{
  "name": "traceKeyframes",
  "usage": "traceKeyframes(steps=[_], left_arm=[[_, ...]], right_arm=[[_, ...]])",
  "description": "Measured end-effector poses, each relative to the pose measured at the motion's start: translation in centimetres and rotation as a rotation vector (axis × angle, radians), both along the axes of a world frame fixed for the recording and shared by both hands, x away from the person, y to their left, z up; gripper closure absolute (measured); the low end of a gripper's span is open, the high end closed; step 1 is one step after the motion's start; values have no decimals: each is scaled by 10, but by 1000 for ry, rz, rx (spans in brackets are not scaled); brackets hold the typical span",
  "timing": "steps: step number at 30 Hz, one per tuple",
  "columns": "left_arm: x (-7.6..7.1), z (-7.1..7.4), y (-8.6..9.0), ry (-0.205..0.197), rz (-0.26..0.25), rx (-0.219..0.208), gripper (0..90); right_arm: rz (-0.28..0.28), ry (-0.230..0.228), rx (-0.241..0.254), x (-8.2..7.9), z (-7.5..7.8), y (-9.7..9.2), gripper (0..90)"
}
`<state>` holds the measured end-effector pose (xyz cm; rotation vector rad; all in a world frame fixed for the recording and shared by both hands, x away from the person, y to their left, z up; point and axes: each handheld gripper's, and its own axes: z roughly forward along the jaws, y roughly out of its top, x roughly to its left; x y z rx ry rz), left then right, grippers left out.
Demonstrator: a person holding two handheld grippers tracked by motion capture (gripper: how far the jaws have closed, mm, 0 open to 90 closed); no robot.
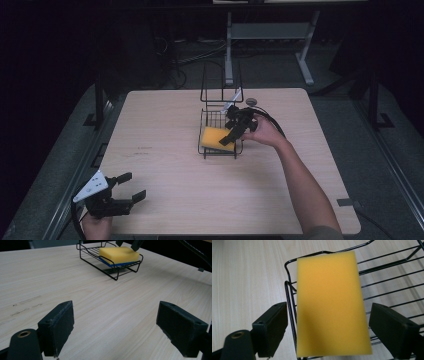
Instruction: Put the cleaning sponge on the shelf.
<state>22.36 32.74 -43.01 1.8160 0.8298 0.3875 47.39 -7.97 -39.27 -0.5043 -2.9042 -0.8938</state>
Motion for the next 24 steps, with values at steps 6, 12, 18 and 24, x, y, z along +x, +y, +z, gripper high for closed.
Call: traceKeyframes(steps=[6,12,18,24], left_arm=[[0,0,0,-4,1,1,140],[0,0,-1,0,-1,-2,140],[0,0,-2,0,-2,-1,141],[-1,1,-2,-5,-6,1,140]], right_arm=[[-16,-11,25,-2,2,-9,150],[-35,-3,33,-5,-1,-21,150],[-55,-10,23,-10,6,-31,151],[-72,-16,24,-19,7,-45,151]])
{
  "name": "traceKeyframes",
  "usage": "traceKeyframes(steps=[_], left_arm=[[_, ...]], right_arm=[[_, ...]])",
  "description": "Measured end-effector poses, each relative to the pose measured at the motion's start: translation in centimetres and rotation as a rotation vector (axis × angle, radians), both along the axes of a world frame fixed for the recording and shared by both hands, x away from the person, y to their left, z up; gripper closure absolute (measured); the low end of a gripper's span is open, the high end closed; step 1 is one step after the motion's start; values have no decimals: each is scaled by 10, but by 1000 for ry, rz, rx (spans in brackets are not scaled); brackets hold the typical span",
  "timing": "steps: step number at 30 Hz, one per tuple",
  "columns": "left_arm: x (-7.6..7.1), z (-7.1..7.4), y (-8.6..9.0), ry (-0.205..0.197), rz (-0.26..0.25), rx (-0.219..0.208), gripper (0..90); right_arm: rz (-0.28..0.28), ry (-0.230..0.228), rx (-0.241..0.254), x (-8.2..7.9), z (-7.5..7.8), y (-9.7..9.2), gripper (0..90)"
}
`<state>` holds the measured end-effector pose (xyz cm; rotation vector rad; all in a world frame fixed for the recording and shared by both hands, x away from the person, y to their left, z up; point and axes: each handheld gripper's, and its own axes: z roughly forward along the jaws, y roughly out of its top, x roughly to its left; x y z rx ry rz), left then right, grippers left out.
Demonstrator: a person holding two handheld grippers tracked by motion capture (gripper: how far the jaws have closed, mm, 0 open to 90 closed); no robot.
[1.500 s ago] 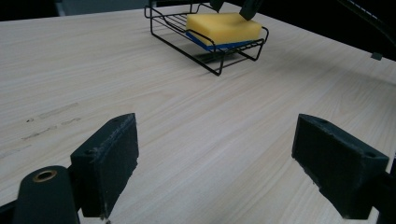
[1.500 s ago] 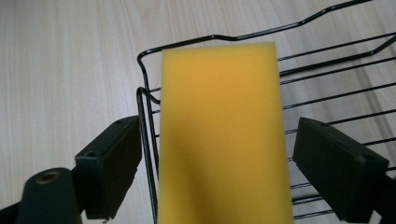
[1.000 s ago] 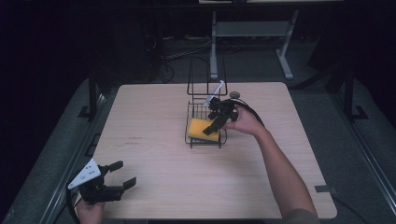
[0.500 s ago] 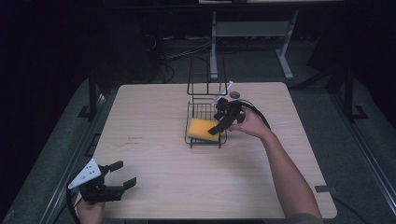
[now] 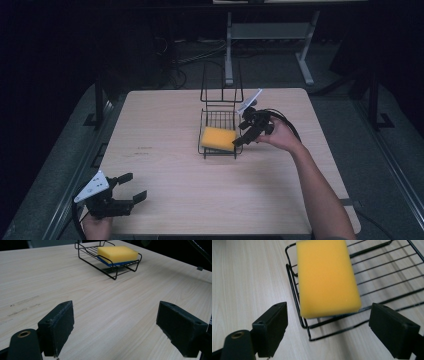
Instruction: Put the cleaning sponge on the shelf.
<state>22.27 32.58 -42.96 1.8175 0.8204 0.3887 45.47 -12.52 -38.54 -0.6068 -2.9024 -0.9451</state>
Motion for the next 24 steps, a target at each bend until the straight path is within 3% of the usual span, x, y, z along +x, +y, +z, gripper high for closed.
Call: traceKeyframes(steps=[24], left_arm=[[-1,-1,-2,7,-1,10,141]], right_arm=[[-59,3,-40,-39,-11,-50,152]])
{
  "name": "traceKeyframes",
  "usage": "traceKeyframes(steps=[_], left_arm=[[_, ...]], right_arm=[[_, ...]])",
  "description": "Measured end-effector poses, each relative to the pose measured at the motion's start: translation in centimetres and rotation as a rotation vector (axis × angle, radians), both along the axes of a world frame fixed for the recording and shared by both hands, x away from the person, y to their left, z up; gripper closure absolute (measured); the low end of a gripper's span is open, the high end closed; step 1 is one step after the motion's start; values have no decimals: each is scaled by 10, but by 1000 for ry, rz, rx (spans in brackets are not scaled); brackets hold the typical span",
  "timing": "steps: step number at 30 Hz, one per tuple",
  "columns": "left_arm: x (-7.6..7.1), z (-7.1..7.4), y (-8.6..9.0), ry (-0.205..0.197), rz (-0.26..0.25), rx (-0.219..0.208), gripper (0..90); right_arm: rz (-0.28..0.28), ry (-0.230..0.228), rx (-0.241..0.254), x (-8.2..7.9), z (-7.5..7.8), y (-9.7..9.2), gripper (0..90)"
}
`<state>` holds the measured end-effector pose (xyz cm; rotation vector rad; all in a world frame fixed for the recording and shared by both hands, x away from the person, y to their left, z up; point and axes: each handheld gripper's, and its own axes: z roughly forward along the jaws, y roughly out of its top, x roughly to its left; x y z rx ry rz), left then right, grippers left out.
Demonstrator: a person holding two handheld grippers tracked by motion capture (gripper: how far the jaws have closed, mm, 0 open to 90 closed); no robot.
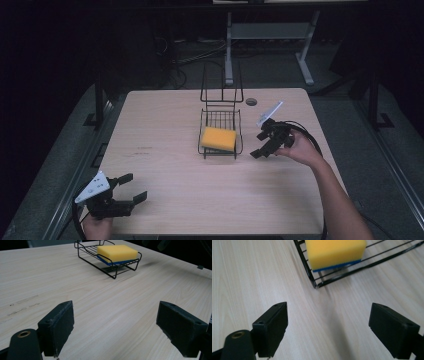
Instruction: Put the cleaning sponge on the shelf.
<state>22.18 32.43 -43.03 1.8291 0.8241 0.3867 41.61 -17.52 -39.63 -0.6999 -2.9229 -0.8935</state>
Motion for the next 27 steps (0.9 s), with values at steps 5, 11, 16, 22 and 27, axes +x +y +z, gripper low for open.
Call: traceKeyframes(steps=[5,11,16,22,27], left_arm=[[-1,0,0,-1,1,1,140],[-1,0,-2,-2,-3,9,140],[-2,0,-2,-2,-5,13,141],[-2,0,-1,0,-1,11,140],[-2,0,-2,0,-4,16,141]], right_arm=[[-11,9,-2,-7,-5,-8,154],[-17,14,-11,-17,-10,-15,154],[-17,16,-10,-26,-14,-21,157],[-26,13,-8,-37,-19,-30,156],[-30,14,-21,-47,-22,-37,157]])
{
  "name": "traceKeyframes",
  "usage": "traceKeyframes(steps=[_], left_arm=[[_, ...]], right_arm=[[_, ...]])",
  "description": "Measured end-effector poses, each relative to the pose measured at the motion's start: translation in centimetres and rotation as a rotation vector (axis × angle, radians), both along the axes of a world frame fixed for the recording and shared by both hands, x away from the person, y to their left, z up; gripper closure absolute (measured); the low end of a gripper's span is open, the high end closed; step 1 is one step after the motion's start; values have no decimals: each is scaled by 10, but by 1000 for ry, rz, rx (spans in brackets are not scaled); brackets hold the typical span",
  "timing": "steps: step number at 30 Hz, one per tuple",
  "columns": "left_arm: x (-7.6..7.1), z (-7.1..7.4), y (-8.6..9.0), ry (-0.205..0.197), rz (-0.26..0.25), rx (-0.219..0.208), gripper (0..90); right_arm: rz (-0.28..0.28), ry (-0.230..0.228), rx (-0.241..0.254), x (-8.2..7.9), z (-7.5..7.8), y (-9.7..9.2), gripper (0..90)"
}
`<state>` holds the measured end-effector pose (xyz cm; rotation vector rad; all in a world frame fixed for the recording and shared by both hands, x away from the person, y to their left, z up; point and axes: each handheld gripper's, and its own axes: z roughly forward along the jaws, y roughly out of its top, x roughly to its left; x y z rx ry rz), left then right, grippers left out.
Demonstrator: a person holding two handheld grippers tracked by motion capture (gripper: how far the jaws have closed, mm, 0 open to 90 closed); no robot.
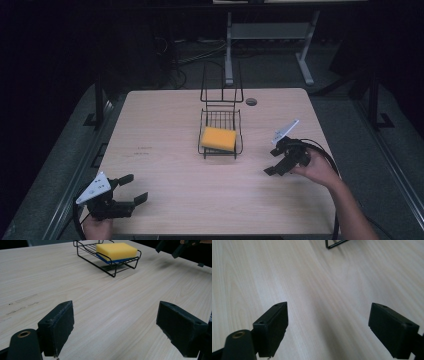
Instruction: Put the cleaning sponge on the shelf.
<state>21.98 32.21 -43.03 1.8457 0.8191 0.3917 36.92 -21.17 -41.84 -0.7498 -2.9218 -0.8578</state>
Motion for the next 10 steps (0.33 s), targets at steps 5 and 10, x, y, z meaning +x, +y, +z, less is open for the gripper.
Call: traceKeyframes(steps=[5,10], left_arm=[[1,-1,-1,3,-1,1,140],[1,-1,-2,6,-4,-5,141]], right_arm=[[-3,-5,-33,-14,-2,-5,156],[-10,-42,-47,-36,1,-9,155]])
